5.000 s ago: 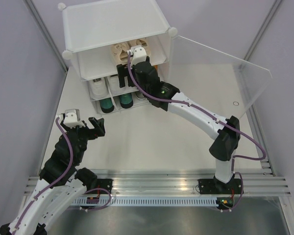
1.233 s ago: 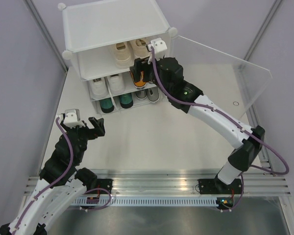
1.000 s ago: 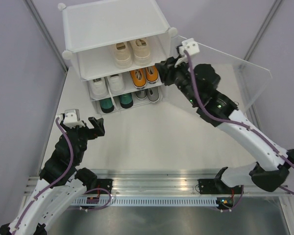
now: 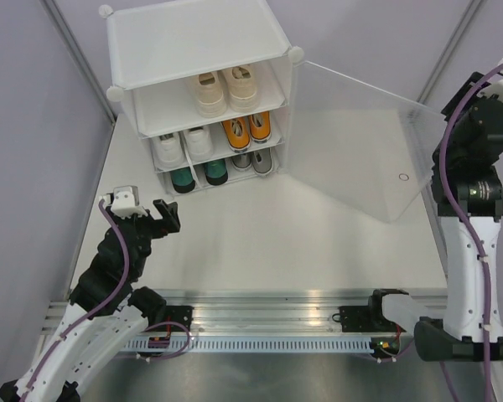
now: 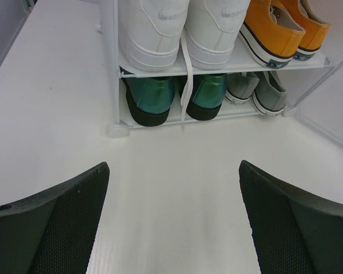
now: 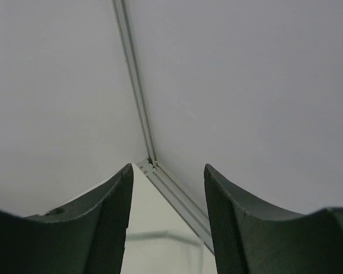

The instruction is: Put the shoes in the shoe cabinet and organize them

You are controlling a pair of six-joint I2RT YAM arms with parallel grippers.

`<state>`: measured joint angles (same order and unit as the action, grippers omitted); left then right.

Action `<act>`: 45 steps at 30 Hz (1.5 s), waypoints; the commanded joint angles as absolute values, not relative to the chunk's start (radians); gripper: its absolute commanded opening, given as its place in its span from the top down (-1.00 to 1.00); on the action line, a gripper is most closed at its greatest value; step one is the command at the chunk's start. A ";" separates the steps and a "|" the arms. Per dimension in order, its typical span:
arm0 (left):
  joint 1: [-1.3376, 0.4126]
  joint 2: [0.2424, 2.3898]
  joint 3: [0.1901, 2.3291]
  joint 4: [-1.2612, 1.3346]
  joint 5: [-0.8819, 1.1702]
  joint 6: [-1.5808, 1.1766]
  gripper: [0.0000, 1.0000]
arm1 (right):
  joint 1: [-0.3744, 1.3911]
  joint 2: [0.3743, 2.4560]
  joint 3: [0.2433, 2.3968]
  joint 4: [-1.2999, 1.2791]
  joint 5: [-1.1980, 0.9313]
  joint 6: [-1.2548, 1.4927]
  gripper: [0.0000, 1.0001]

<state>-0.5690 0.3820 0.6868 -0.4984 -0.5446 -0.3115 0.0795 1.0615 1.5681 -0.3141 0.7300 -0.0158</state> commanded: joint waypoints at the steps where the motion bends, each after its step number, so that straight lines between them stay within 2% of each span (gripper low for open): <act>1: -0.569 0.388 0.689 -0.463 -0.529 -0.281 -0.93 | -0.120 1.120 1.650 -0.448 0.436 0.149 -0.14; 13: -0.569 0.376 0.692 -0.462 -0.499 -0.287 -0.93 | -0.437 1.138 1.602 -0.469 -0.197 0.405 -0.15; 21: -0.569 0.371 0.695 -0.462 -0.492 -0.288 -0.93 | -0.535 1.112 1.517 -0.476 -0.426 0.506 -0.15; 26: -0.569 0.377 0.698 -0.462 -0.488 -0.290 -0.93 | -0.538 1.063 1.444 -0.468 -0.531 0.549 -0.14; 31: -0.569 0.373 0.699 -0.462 -0.485 -0.291 -0.93 | -0.537 0.953 1.323 -0.387 -0.727 0.658 -0.09; 40: -0.569 0.362 0.701 -0.462 -0.497 -0.302 -0.92 | -0.422 0.712 0.993 -0.077 -0.850 0.963 -0.10; 45: -0.569 0.365 0.701 -0.462 -0.500 -0.299 -0.92 | -0.341 0.675 0.934 -0.071 -0.842 0.983 -0.10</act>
